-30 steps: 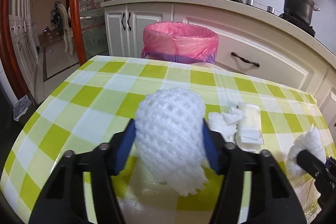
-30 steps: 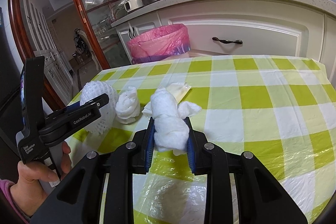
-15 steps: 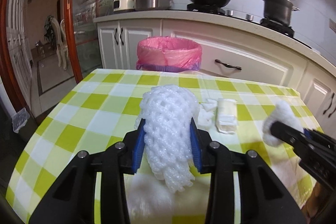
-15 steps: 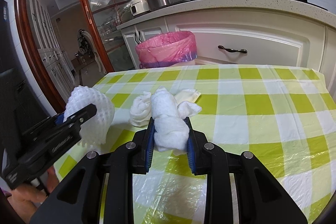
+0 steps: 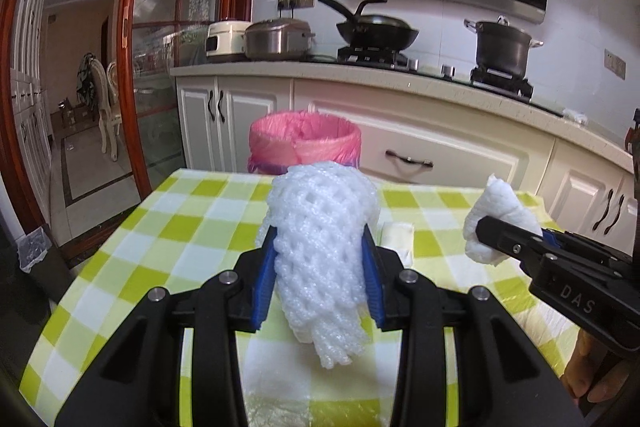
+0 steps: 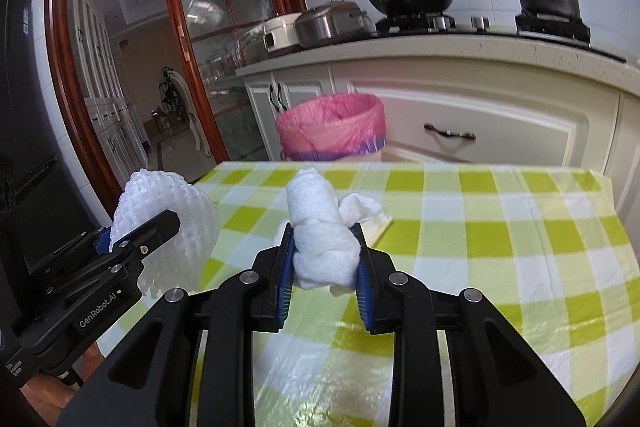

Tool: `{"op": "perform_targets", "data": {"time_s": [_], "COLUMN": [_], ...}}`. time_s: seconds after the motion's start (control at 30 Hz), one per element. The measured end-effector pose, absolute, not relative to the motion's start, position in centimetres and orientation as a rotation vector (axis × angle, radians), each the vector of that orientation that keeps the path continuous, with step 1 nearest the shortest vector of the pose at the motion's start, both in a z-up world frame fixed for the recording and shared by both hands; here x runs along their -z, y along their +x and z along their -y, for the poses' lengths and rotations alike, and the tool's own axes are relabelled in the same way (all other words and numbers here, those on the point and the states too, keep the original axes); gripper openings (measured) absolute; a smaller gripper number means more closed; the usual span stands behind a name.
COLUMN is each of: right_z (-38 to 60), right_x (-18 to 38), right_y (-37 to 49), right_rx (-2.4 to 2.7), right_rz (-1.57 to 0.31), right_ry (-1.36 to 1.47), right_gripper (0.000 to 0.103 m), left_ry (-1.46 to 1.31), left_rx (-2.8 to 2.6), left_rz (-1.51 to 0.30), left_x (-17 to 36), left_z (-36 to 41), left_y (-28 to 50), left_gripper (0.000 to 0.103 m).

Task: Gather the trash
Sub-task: 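Carry the tissue bundle and foam net with both tools over the pink bin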

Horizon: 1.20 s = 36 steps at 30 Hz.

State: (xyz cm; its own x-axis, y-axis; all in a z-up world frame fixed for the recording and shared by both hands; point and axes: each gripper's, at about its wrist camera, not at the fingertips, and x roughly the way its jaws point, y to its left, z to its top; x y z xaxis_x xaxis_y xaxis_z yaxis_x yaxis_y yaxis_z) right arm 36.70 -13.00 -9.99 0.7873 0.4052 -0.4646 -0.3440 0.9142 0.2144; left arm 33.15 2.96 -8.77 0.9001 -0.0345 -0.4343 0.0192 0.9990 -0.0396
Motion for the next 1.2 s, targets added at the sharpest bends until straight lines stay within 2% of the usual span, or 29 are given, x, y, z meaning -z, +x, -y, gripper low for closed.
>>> {"op": "perform_targets", "data": {"time_s": [0.57,0.97,1.2], "right_z": [11.2,7.7,7.2], "right_x": [5.0,3.6,4.7], "right_y": [45.7,59.5,68.6], "right_rx": [-0.445,-0.502,-0.533], "right_rz": [-0.447,-0.441,-0.458], "right_ry": [0.079,0.026,0.056], "right_gripper": [0.027,0.027,0.027], "left_ry": [-0.005,0.029,-0.019], "left_rx": [0.018,0.041,0.076], "left_rz": [-0.355,-0.358,-0.382], "left_x": [3.7,2.6,3.5], "left_z": [-4.0,-6.0,-8.4], "left_y": [40.7,54.8,63.8], "left_gripper": [0.037,0.038,0.038]}}
